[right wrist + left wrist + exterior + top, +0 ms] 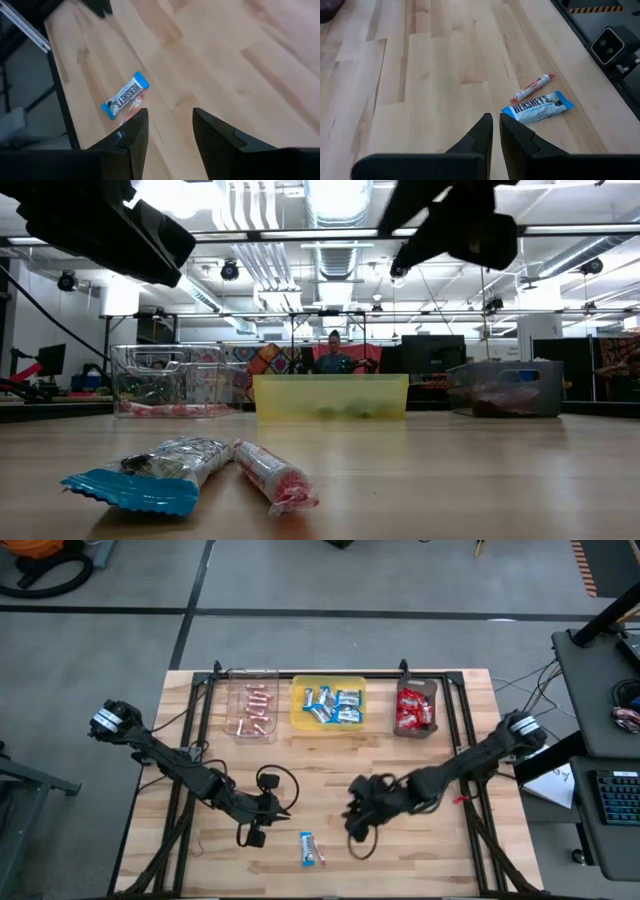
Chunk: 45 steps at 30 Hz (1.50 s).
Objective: Sort candy
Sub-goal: Put the orange candy into the transparent bin
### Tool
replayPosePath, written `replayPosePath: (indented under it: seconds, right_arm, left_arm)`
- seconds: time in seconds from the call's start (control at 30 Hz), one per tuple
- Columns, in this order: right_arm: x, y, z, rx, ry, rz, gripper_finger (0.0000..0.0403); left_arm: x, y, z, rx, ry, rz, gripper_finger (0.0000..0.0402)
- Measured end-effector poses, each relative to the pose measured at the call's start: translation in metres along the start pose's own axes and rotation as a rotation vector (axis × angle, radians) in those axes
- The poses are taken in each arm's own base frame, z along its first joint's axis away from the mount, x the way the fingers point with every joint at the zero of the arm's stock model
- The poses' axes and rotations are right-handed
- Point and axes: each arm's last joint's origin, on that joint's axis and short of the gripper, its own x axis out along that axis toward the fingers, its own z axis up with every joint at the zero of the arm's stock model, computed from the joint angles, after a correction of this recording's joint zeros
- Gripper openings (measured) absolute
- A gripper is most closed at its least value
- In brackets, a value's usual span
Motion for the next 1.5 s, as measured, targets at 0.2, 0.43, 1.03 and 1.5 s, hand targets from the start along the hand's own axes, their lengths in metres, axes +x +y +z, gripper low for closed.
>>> replayPosePath:
  seconds: [0.2, 0.43, 1.03, 1.5]
  right_arm:
    - [0.038, 0.036, -0.003, -0.009, 0.064, 0.022, 0.0144]
    - [0.077, 0.066, -0.003, 0.006, 0.138, -0.035, 0.0142]
    - [0.15, 0.098, -0.018, 0.072, 0.369, -0.263, 0.0141]
    - [0.173, 0.096, -0.033, 0.038, 0.431, -0.333, 0.0138]
  left_arm:
    - [-0.011, 0.002, 0.001, 0.005, 0.012, 0.0, 0.002]
    - [-0.032, -0.005, 0.003, 0.02, -0.001, -0.042, 0.002]
    - [-0.064, -0.028, 0.003, 0.073, -0.068, -0.152, 0.002]
    - [-0.053, -0.03, -0.003, 0.095, -0.015, -0.136, 0.002]
